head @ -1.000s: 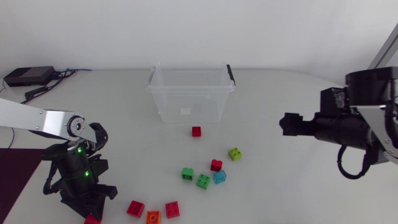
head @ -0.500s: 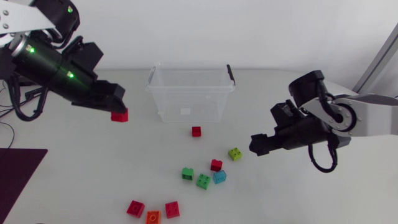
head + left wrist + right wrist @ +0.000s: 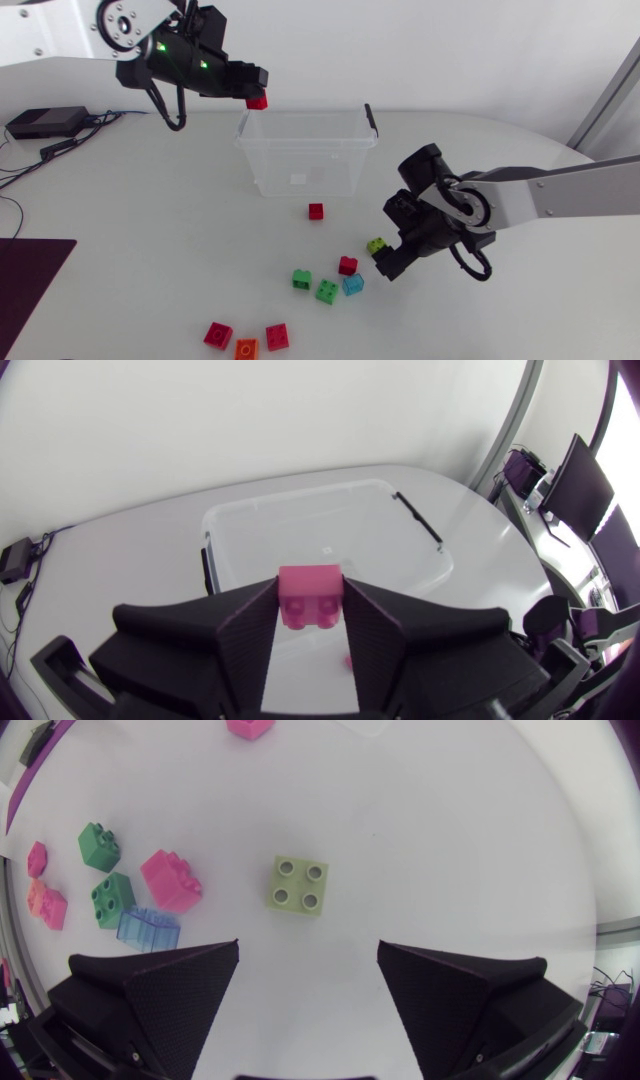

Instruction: Pick up the duplo bricks and place them in the container

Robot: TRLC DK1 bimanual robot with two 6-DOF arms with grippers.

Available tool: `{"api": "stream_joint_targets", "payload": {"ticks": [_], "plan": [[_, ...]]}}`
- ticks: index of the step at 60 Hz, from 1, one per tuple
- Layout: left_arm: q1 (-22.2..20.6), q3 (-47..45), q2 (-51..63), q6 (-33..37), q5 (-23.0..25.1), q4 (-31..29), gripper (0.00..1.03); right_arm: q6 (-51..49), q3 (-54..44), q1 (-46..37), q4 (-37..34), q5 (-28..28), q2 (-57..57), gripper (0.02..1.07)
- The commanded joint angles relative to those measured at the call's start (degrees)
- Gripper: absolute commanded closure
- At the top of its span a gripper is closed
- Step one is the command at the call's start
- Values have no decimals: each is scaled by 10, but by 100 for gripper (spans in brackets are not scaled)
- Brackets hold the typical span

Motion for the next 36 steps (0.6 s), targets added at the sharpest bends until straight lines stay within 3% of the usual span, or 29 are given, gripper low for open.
{"api": "stream_joint_targets", "payload": {"ticks": [1,5,8,13,15,16,25,33,36], "plan": [[11,52,58,-11,7,19,87,-16,20,1,10,0,24,7],[13,77,84,-11,7,20,85,-16,28,1,12,1,36,7],[18,117,122,-11,1,20,77,-16,34,1,12,2,45,7],[23,137,141,-11,-1,19,38,-18,43,1,13,2,59,7],[24,133,134,-9,-3,18,18,-20,47,2,15,2,66,7],[25,129,128,-6,-5,18,14,-20,49,2,16,2,69,7],[41,106,56,14,-9,-9,11,5,83,8,-3,4,101,7],[51,122,-8,62,-8,-220,11,55,124,17,-55,9,112,11],[46,109,-14,87,-8,-337,11,65,136,22,-73,9,117,12]]}}
